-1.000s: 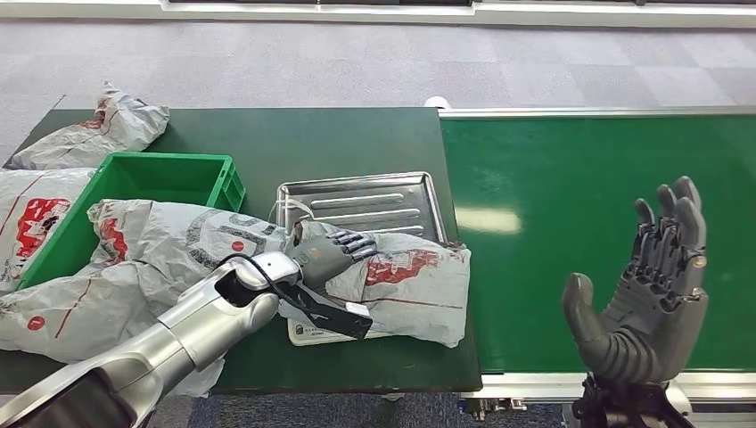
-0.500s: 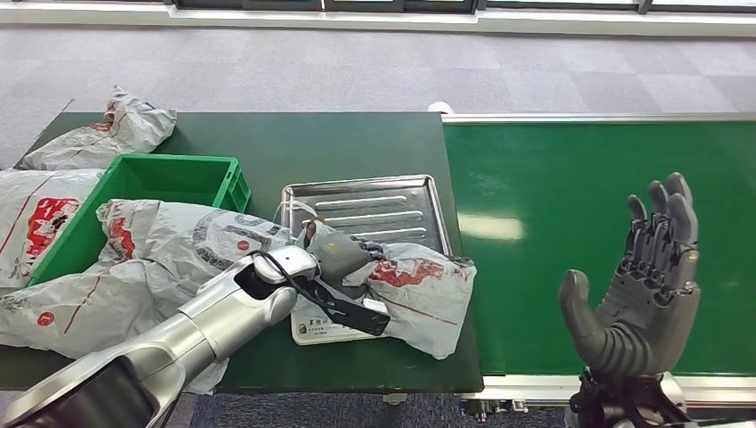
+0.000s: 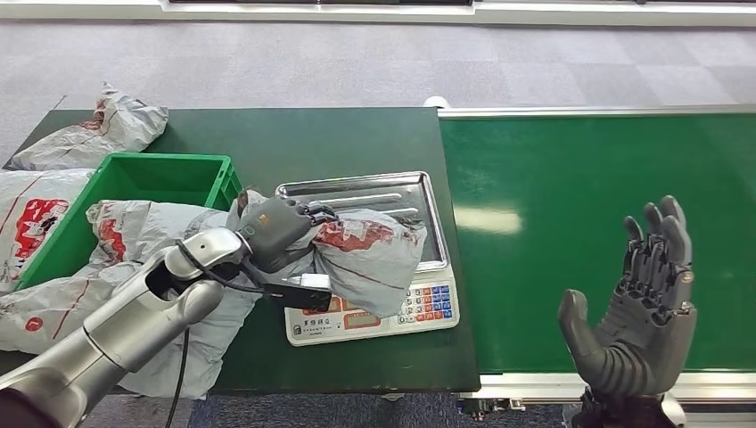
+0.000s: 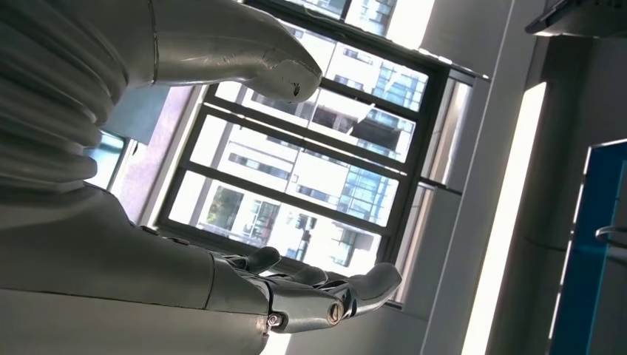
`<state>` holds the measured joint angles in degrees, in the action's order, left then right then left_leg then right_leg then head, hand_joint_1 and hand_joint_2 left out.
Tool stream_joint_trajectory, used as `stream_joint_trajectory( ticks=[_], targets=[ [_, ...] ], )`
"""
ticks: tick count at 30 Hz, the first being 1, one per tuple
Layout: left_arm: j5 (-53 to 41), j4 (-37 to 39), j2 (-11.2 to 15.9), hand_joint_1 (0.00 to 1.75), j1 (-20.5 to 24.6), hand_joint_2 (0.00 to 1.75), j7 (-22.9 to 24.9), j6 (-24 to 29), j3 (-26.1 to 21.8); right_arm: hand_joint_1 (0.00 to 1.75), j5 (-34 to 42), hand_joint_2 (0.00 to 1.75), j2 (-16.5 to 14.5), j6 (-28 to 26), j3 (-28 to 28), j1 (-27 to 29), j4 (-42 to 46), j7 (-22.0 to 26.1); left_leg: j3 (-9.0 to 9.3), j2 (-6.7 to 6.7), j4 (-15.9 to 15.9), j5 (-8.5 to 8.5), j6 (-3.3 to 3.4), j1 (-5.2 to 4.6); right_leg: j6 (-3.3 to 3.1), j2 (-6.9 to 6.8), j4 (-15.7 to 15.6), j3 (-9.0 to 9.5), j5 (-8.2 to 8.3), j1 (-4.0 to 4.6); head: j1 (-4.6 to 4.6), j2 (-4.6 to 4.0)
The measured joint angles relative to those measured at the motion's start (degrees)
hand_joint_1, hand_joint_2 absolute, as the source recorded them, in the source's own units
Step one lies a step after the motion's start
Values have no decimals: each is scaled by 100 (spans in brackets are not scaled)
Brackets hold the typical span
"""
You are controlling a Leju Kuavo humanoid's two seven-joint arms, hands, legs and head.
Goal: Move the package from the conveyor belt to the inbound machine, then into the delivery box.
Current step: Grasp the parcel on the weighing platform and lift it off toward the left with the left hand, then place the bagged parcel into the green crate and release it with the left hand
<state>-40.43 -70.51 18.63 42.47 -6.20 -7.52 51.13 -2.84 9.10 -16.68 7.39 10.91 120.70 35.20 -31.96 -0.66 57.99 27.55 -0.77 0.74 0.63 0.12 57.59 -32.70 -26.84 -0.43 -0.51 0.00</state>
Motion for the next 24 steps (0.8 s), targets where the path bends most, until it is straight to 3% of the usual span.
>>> stream_joint_trajectory(
  ticks=[6,11,16,24],
  targets=[
    [230,-996,619,175,-11,175,0,-267,-330,0,110,175,2,-138,-80,246,47,149,-10,2,0,0,0,0,0,1,0,-11,0,-4,1,0],
    [183,-1372,994,175,20,175,137,-76,-663,0,88,175,2,-301,-125,431,166,174,-11,5,0,0,0,-1,0,2,0,-15,0,-3,0,0],
    [-17,-1311,1177,175,143,175,189,230,-1069,0,37,175,2,-425,-154,642,296,175,-11,9,0,0,-1,-1,-1,5,0,-17,0,-2,-1,0],
    [-140,-1192,1237,175,175,175,309,411,-1263,0,4,175,2,-450,-170,725,360,167,-13,12,0,0,-1,-1,0,8,0,-18,1,-5,0,0]
  ],
)
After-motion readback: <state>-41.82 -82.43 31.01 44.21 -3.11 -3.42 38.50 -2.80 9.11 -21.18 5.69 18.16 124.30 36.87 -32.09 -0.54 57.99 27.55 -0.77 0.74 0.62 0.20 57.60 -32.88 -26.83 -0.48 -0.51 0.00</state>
